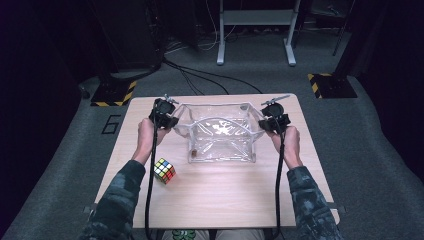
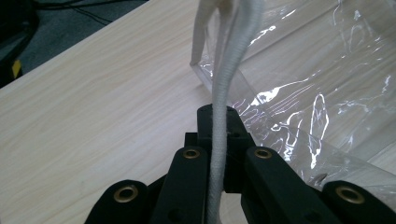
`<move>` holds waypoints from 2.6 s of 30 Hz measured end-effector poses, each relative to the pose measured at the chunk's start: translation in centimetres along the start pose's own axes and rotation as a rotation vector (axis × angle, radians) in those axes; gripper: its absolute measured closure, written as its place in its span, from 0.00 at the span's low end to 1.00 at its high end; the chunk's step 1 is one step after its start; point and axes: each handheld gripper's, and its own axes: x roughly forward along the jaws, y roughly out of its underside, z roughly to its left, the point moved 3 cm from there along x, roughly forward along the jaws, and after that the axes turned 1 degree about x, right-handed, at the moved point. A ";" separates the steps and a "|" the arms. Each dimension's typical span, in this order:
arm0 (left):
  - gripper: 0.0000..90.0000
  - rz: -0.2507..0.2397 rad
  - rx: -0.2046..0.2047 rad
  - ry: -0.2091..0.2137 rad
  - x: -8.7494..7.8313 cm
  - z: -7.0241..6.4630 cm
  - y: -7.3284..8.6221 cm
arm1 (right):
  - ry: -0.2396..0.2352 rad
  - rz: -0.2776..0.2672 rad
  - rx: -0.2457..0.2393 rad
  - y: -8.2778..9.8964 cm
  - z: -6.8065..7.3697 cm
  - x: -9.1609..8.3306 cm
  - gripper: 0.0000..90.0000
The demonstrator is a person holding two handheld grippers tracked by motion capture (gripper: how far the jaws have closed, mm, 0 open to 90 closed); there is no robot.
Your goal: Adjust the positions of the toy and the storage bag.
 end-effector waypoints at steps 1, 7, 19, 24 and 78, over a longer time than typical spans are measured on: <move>1.00 -0.002 0.000 -0.008 -0.1 0.3 0.0 | 0.001 0.000 0.010 0.0 -0.2 0.0 1.00; 1.00 0.003 -0.013 -0.025 -0.6 1.8 -0.2 | -0.001 -0.004 0.019 -0.1 -0.6 -0.3 1.00; 0.99 0.055 -0.020 -0.032 -0.2 3.2 -0.4 | -0.006 0.014 0.010 -1.0 0.4 0.8 1.00; 0.99 0.070 -0.043 -0.022 0.8 3.4 -0.2 | -0.002 0.030 0.008 -1.5 1.0 1.7 0.99; 0.03 -0.209 -0.057 0.075 -6.5 0.3 7.2 | -0.109 -0.168 -0.030 3.9 2.1 -3.3 0.03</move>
